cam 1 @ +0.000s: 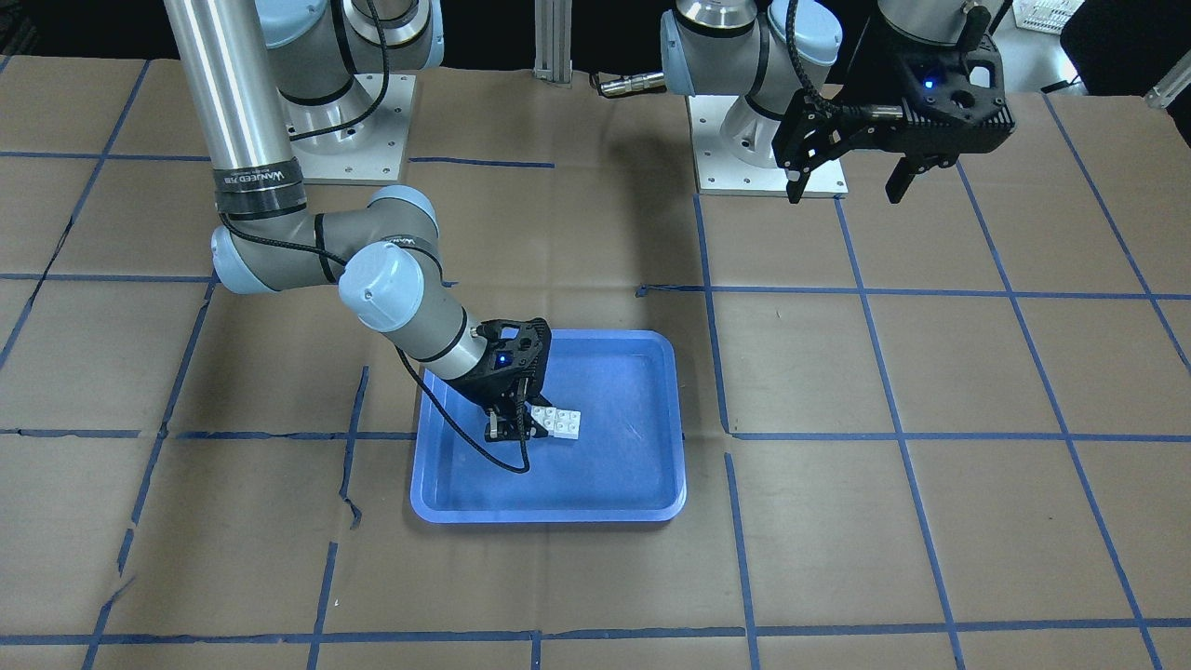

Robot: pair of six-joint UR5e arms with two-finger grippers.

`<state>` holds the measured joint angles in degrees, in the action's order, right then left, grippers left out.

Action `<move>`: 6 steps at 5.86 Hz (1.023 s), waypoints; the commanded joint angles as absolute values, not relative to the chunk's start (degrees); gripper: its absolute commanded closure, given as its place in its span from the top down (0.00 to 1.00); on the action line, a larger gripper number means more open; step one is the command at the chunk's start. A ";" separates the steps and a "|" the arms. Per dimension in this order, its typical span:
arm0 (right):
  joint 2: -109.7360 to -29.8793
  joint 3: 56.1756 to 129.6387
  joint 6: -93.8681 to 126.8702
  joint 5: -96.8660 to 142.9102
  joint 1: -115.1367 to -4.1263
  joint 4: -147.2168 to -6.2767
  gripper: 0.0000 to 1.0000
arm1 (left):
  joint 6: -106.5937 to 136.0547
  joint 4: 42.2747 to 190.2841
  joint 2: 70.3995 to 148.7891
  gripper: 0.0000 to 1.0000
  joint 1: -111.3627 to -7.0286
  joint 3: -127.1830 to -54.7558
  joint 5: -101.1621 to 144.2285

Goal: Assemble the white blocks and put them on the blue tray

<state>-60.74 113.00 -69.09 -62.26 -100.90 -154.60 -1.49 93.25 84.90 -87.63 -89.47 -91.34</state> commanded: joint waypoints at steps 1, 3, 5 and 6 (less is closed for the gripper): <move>-60.73 112.94 -69.08 -62.14 -100.90 -154.60 0.40 | -1.49 93.25 84.90 0.99 -87.71 -89.47 -91.32; -60.82 112.94 -69.00 -62.05 -100.90 -154.60 0.49 | -1.49 93.25 84.90 0.99 -87.63 -89.47 -91.32; -60.82 112.94 -69.08 -60.91 -100.90 -154.60 0.54 | -1.49 93.25 84.90 0.99 -87.71 -89.47 -91.32; -60.82 112.94 -69.00 -60.91 -100.90 -154.60 0.64 | -1.49 93.25 84.90 0.99 -87.71 -89.47 -91.32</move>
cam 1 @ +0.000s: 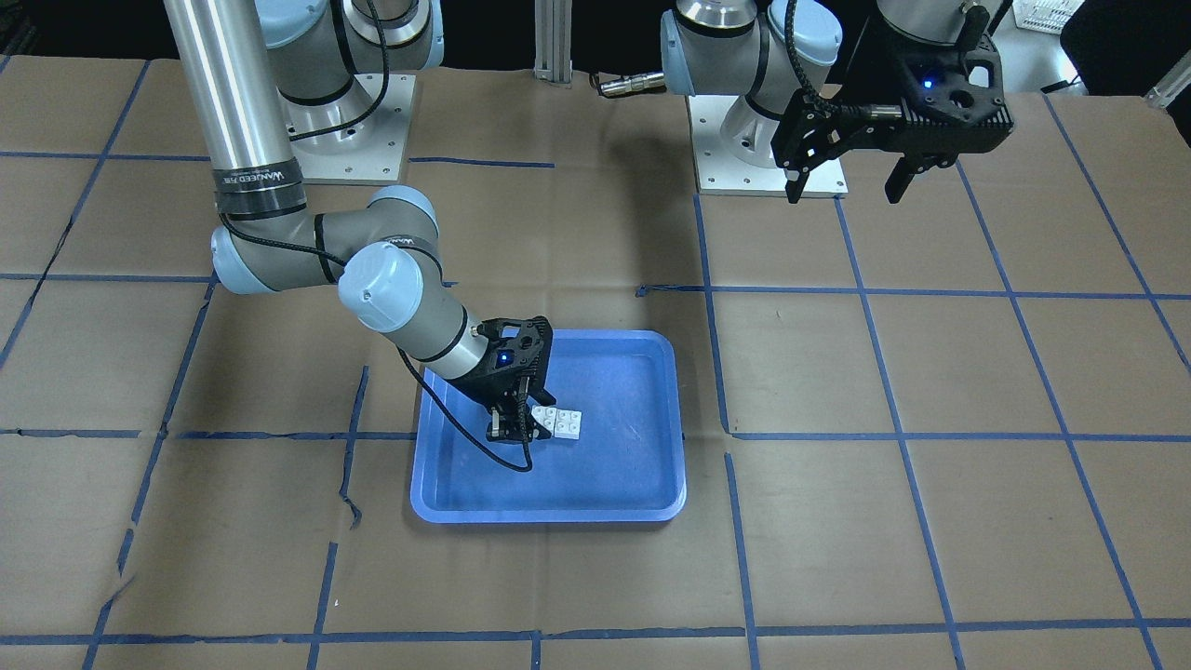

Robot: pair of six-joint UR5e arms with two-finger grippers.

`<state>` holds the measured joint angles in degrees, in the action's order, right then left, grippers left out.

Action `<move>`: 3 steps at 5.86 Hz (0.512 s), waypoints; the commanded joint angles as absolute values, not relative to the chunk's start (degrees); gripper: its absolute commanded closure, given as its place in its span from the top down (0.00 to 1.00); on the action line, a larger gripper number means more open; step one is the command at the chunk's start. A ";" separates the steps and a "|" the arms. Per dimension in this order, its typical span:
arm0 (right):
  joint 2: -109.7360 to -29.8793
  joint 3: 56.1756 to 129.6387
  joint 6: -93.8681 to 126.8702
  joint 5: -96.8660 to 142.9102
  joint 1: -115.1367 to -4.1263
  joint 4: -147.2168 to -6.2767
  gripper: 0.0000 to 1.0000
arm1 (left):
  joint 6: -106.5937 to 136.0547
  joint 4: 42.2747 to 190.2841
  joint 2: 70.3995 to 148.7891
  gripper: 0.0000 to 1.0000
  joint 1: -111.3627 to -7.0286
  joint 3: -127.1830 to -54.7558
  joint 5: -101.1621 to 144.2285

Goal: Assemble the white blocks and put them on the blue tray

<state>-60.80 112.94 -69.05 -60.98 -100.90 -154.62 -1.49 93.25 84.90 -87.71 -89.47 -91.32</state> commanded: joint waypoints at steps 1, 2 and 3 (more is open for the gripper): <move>-60.82 112.68 -68.91 -61.00 -100.90 -154.34 0.99 | -1.49 93.25 84.90 0.99 -87.71 -89.47 -91.41; -61.52 112.07 -67.25 -61.95 -100.81 -154.07 1.00 | -1.49 93.25 84.90 0.99 -87.71 -89.47 -91.32; -62.65 110.58 -66.98 -62.48 -100.64 -152.77 1.00 | -1.49 93.25 84.90 0.99 -87.71 -89.47 -91.32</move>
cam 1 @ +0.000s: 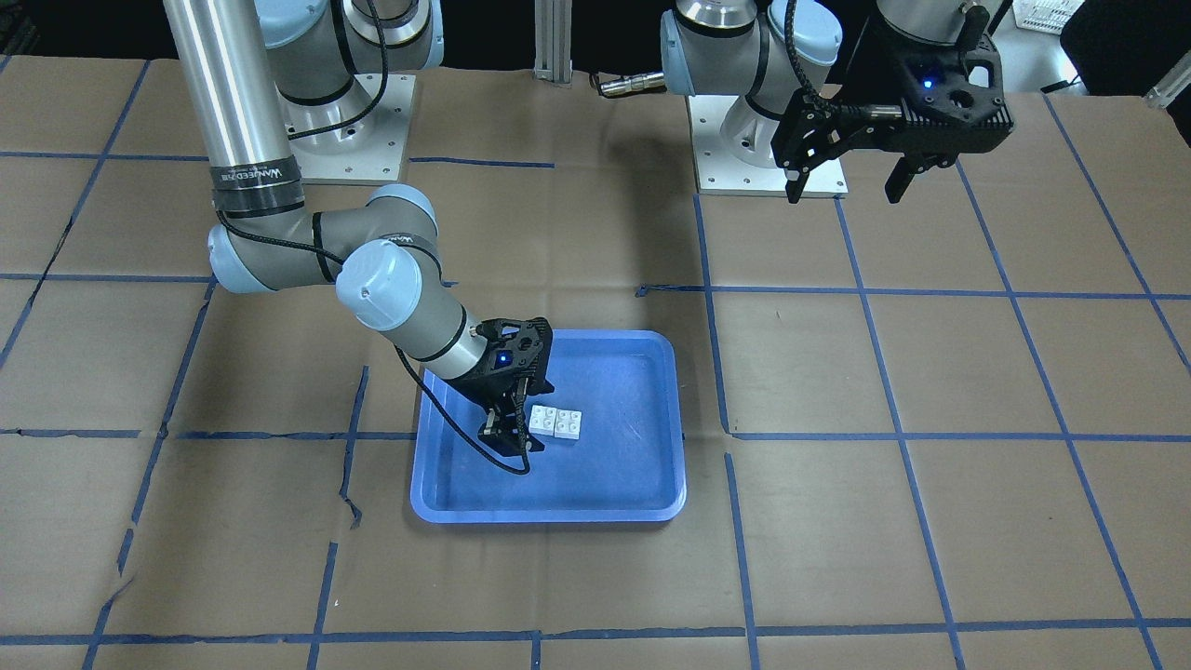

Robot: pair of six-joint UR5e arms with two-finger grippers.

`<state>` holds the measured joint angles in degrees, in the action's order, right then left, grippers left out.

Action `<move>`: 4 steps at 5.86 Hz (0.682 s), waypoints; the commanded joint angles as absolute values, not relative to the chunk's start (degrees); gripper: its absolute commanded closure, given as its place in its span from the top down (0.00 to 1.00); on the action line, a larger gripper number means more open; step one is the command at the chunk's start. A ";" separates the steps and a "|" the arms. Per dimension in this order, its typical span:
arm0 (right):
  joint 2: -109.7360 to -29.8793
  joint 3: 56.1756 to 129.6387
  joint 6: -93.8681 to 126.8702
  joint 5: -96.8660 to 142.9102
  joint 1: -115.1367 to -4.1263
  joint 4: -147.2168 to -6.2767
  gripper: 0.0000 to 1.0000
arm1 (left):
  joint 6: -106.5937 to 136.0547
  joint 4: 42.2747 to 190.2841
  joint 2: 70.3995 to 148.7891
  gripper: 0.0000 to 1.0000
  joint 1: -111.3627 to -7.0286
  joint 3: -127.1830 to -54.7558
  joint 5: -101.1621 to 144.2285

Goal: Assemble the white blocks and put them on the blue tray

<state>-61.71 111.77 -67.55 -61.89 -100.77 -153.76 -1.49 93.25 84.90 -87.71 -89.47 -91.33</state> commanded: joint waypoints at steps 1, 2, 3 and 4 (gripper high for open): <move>-65.45 108.74 -66.80 -65.88 -100.11 -146.40 1.00 | -1.49 93.25 84.90 0.99 -87.71 -89.47 -91.32; -69.31 106.37 -66.80 -66.53 -99.67 -137.20 1.00 | -1.49 93.25 84.90 0.99 -87.71 -89.47 -91.41; -72.13 104.26 -66.36 -69.14 -98.88 -129.28 1.00 | -1.49 93.25 84.90 0.99 -87.71 -89.47 -91.32; -75.64 102.93 -58.96 -74.22 -96.88 -122.85 1.00 | -1.49 93.25 84.99 0.99 -87.71 -89.47 -91.32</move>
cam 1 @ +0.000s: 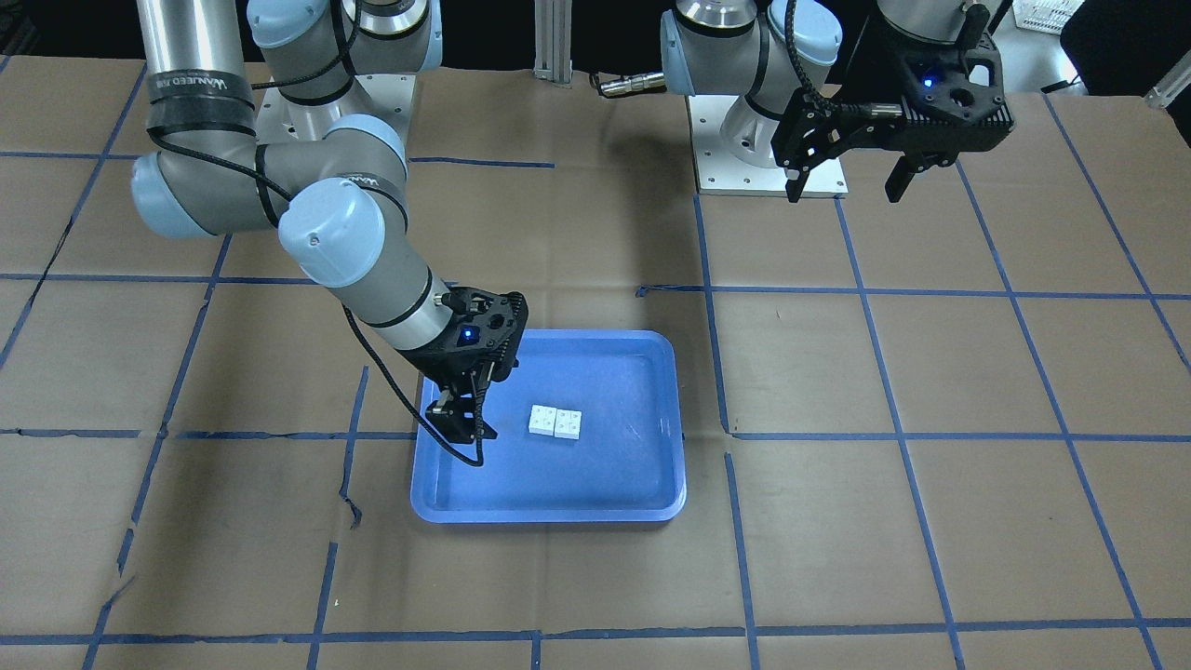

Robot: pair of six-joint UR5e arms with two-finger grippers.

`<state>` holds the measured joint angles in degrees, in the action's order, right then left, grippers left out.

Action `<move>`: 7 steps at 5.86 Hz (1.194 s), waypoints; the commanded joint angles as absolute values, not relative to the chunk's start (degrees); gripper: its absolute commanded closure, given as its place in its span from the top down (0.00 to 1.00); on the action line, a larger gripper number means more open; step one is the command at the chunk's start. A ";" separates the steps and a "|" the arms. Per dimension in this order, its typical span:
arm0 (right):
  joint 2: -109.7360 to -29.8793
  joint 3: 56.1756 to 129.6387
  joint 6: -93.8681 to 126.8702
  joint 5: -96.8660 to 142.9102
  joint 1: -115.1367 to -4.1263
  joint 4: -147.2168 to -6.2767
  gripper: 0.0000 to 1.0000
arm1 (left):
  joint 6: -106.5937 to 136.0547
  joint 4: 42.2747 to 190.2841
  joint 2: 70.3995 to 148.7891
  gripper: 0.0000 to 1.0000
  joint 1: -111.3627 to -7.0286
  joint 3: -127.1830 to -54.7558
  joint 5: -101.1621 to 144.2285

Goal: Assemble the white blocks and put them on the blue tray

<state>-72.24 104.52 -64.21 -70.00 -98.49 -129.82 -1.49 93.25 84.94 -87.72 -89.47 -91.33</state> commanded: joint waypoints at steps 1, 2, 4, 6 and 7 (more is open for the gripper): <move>-79.41 102.66 -52.01 -78.10 -94.94 -118.61 1.00 | -1.41 93.25 84.99 0.99 -87.71 -89.47 -91.32; -82.06 102.57 -46.03 -79.96 -93.36 -113.78 1.00 | -1.49 93.25 84.99 0.99 -87.63 -89.47 -91.32; -87.08 101.09 -25.09 -86.02 -92.03 -110.68 1.00 | -1.41 93.25 84.99 0.99 -87.71 -89.47 -91.32; -87.54 90.51 -9.12 -90.85 -91.85 -95.10 1.00 | -1.41 93.16 84.99 0.99 -87.71 -89.47 -91.32; -87.45 84.78 -6.88 -90.97 -89.93 -86.83 1.00 | -1.41 93.25 84.99 0.99 -87.71 -89.47 -91.32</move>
<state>-87.45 90.35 -10.55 -90.08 -91.27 -94.78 -1.41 93.21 84.99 -87.72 -89.47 -91.32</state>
